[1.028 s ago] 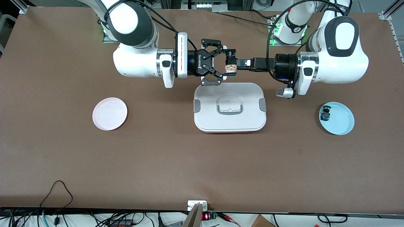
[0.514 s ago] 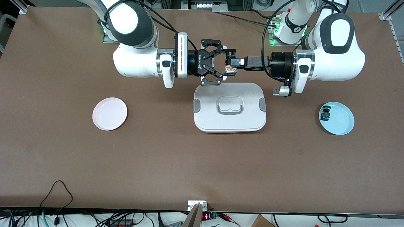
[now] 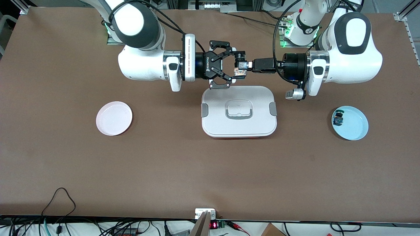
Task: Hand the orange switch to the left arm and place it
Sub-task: 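Grasp the orange switch with the left gripper from the right gripper, then open the right gripper and pull it back while the left gripper withdraws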
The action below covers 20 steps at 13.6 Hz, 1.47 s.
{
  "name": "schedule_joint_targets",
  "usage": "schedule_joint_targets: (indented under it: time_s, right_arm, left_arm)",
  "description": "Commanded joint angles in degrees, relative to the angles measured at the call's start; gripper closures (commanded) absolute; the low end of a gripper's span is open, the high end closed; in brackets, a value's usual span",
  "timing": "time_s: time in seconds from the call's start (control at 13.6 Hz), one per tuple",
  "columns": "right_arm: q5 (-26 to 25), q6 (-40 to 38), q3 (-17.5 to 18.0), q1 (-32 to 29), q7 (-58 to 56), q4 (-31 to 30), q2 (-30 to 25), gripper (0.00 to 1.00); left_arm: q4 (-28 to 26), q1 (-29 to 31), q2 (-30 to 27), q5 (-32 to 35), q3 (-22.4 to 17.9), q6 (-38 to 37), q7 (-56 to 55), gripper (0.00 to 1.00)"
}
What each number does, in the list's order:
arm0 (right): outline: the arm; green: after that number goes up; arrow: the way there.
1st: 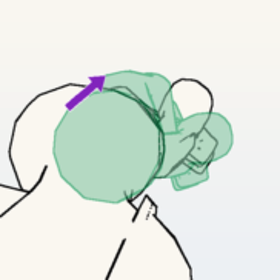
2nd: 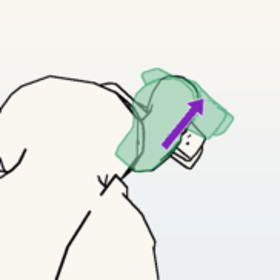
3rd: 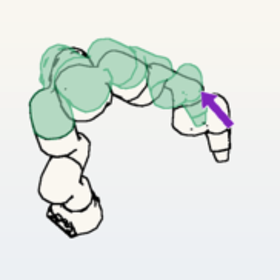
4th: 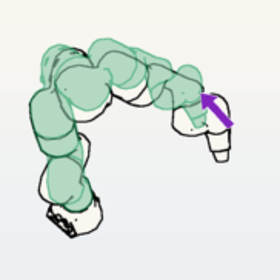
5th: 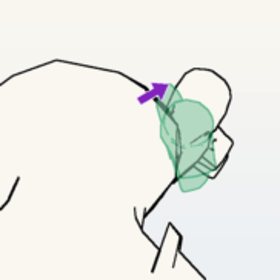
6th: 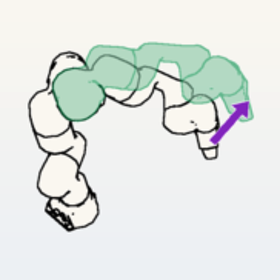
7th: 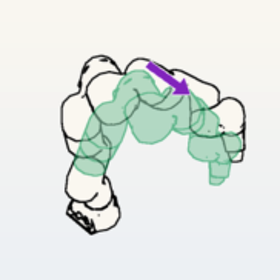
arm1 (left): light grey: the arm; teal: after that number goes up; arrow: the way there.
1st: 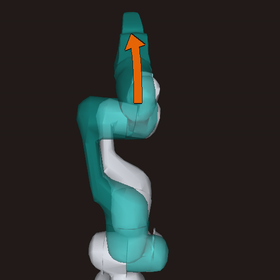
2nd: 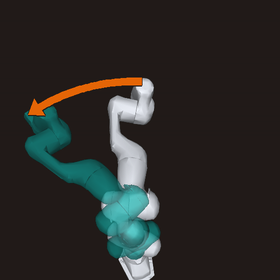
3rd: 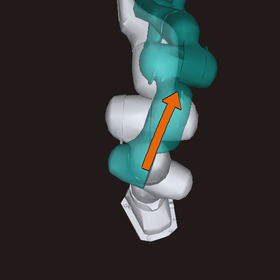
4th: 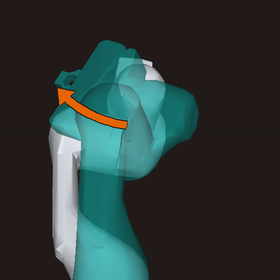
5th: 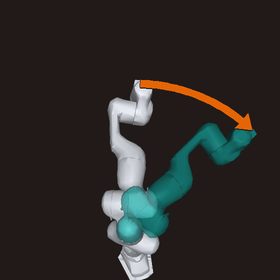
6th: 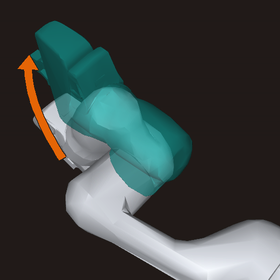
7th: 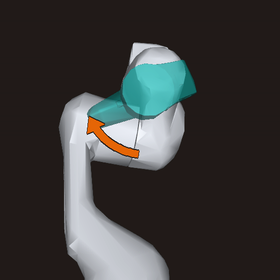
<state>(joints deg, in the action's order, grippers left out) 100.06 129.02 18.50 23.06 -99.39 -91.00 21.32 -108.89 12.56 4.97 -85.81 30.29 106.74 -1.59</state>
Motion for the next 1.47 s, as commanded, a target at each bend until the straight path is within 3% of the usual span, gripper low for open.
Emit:
schedule_joint_targets:
  time_s: [0.0, 0.37, 0.51, 0.66, 0.81, 1.18, 1.4]
  right_arm:
    - [0.57, 0.01, -0.31, 0.14, -0.81, -0.23, -0.84, 0.01]
    - [0.75, 0.01, -0.40, -0.12, -0.45, -0.67, -1.02, 0.00]
    - [0.58, -0.25, -0.66, -1.34, 0.07, -0.84, -1.71, 0.00]
    - [0.14, -3.83, -1.97, -3.80, 0.08, -2.68, -2.60, 0.00]
    - [-1.70, -11.99, -8.01, -4.16, 0.16, -3.74, -2.60, 0.00]
    - [-18.63, -31.25, -24.54, -5.13, 7.70, -3.22, -2.86, 0.00]
    - [-28.58, -37.25, -26.41, -6.01, 17.18, -3.13, -3.48, 0.00]
  left_arm:
    - [0.16, 0.98, -0.93, -0.41, 0.03, 0.32, -0.87, 1.00]
    - [0.16, 4.92, -1.02, 0.64, -0.50, -2.92, -1.22, 1.00]
    - [0.08, 9.30, -0.93, 5.53, -0.41, -5.99, -1.75, 1.00]
    - [0.25, 14.83, -0.67, 16.75, -0.33, -10.48, -0.79, 1.00]
    - [2.26, 18.19, -0.67, 28.79, -0.41, -13.82, -0.95, 1.00]
    - [3.68, 21.54, 3.80, 64.73, -0.50, -11.48, 0.89, 1.00]
    - [3.59, 21.63, 8.63, 87.14, -0.50, -5.86, 0.02, 1.00]
